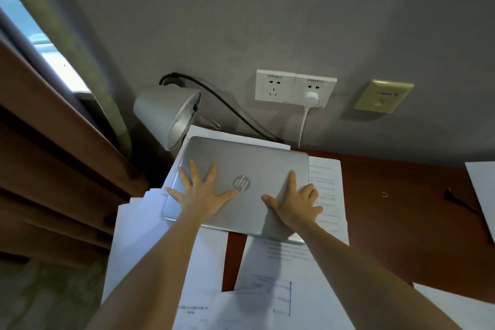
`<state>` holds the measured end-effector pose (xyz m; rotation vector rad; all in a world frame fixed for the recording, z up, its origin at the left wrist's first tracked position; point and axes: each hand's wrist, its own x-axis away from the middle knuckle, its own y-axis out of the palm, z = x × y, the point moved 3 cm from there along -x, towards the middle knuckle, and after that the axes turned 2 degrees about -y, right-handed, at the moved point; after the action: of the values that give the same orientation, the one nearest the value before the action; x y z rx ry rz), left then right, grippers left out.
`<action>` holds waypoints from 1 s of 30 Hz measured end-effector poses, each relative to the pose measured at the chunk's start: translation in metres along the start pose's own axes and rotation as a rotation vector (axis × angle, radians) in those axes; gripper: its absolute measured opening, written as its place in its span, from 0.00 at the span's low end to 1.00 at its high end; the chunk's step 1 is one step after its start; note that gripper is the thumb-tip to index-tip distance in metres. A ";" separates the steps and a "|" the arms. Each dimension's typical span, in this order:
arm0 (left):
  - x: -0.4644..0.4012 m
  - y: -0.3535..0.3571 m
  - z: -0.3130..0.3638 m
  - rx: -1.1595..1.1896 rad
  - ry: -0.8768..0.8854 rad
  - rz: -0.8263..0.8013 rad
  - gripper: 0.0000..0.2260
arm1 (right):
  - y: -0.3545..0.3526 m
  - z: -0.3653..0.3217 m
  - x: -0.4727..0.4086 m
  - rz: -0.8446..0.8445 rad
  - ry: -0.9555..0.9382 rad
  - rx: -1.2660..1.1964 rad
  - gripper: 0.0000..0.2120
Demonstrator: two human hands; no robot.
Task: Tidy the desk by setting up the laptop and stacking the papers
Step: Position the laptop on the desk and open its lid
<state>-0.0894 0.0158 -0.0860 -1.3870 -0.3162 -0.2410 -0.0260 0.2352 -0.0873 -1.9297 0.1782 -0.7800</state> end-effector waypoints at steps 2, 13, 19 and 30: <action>-0.004 -0.003 0.002 0.077 -0.058 0.028 0.46 | -0.005 -0.006 -0.002 0.034 0.029 -0.021 0.51; -0.031 -0.018 -0.016 0.262 -0.351 0.078 0.50 | -0.026 0.009 -0.020 -0.038 0.251 -0.521 0.53; -0.050 -0.021 -0.035 0.594 -0.527 0.108 0.44 | -0.026 0.022 -0.034 -0.058 0.336 -0.814 0.29; -0.033 -0.046 -0.037 0.779 -0.477 0.167 0.32 | -0.036 0.034 -0.035 -0.145 0.335 -1.038 0.20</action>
<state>-0.1333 -0.0287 -0.0609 -0.6713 -0.6079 0.3372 -0.0407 0.2939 -0.0814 -2.7707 0.7766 -1.2585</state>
